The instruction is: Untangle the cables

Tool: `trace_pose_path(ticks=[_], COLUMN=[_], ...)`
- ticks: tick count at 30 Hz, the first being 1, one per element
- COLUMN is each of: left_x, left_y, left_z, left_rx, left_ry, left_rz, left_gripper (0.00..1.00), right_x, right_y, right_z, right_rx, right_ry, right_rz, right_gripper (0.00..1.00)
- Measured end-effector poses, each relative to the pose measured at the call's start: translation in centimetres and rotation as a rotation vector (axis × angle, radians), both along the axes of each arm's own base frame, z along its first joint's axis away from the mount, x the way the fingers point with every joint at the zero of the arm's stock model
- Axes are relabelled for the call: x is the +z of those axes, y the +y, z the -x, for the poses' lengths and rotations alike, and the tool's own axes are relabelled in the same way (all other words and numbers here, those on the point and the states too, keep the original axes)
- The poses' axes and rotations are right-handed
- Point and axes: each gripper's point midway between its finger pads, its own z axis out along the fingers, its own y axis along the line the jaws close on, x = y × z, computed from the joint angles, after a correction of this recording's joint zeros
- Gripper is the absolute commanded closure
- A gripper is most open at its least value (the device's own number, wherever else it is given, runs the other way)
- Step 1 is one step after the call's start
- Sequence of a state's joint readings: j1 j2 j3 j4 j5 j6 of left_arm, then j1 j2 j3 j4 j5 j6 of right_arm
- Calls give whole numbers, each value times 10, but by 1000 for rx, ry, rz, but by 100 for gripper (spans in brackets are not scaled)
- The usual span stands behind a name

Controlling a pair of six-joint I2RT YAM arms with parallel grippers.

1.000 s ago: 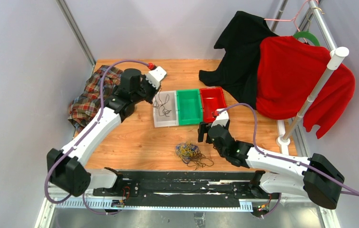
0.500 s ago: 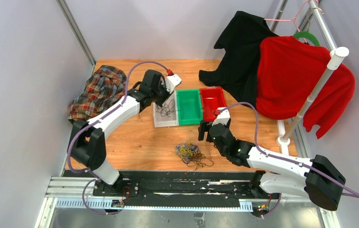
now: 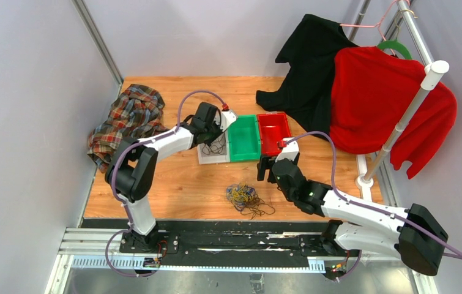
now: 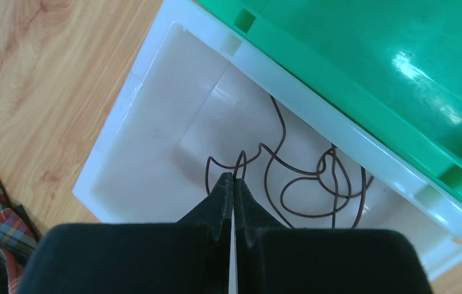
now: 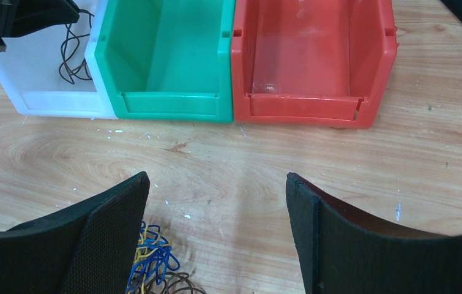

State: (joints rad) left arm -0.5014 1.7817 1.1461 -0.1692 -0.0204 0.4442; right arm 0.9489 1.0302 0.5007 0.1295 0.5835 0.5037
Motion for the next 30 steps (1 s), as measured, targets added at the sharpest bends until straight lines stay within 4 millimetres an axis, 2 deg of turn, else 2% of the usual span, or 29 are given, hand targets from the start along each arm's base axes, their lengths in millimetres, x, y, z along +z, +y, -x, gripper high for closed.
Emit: trace_pose_path(ticks=[1, 2, 6, 7, 9, 12, 16, 19, 21, 24, 28, 30], left_x=[-2, -3, 1, 4, 15, 47, 92, 106, 103, 89, 61, 49], left_y=[0, 1, 2, 3, 2, -3, -10, -11, -13, -20, -44, -56], left_z=[-2, -4, -5, -4, 2, 14, 29, 50, 68, 105, 171, 200], left_rx=[3, 5, 15, 10, -4, -42, -94, -133, -166, -236, -391, -466], left_ry=[-5, -10, -21, -19, -3, 17, 28, 67, 120, 224, 380, 451], left_rz=[-6, -10, -14, -16, -8, 32, 88, 123, 142, 169, 165, 157], left_gripper=[97, 90, 47, 40, 25, 1, 2, 2, 2, 2, 0, 4], right_x=[0, 0, 0, 0, 1, 1, 1, 4, 5, 7, 8, 8], right_y=[0, -1, -2, -2, -3, -3, -4, -4, -5, -6, -7, -9], right_z=[0, 1, 2, 3, 3, 4, 5, 6, 6, 7, 8, 9], right_rx=[0, 1, 3, 4, 6, 8, 12, 14, 15, 15, 15, 14], right_ry=[1, 2, 6, 7, 7, 7, 10, 6, 4, 2, 2, 5], right_rz=[1, 3, 6, 6, 4, 3, 8, 2, -1, -4, -5, -2], right_gripper=[19, 19, 19, 18, 18, 18, 17, 17, 17, 17, 18, 19])
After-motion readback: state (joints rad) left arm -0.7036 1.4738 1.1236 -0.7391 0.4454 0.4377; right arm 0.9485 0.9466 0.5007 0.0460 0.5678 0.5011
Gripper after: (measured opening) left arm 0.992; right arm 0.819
